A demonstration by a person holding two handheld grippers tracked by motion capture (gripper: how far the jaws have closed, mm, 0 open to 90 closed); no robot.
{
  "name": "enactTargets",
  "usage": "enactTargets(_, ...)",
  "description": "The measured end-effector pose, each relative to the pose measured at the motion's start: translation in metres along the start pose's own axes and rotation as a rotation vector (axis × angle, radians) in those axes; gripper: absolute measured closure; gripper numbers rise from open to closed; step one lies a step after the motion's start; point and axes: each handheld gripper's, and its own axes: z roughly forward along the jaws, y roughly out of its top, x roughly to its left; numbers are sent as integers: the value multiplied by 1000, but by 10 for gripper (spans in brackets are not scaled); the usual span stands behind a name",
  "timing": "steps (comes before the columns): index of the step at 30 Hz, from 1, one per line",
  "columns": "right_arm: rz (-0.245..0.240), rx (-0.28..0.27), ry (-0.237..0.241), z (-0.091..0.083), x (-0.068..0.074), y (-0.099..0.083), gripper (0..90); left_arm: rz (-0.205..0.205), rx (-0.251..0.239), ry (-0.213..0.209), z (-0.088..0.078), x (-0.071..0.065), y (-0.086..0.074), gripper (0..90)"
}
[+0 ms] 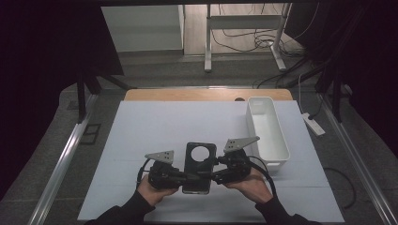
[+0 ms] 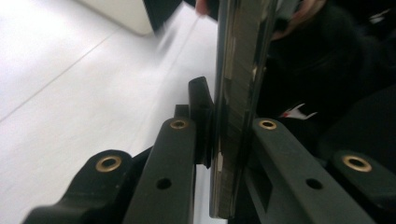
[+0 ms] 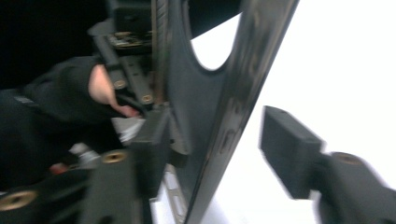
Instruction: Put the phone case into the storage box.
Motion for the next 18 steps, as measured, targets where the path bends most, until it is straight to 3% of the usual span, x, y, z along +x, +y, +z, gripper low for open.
enactTargets(2, -12, -16, -63, -1, -2, 0, 259, -10, 24, 53, 0, 0, 0, 844)
enactTargets(8, 24, -23, -102, -3, -7, 0, 138, -10, 71, 163, 2, -1, 2, 843)
enactTargets(9, 32, -23, -108, -4, -7, 1, 121, -10, 71, 163, 2, -1, 2, 843)
enactTargets(10, 33, -25, -118, -5, -8, 1, 96, -4, 80, 196, 3, -3, 2, 843)
enactTargets(15, 32, -32, -156, -8, -9, 1, 61, -1, 84, 236, 4, -5, 2, 843)
enactTargets(18, 11, -25, -207, -10, -7, 2, 29, -3, 92, 275, 4, -6, 2, 842)
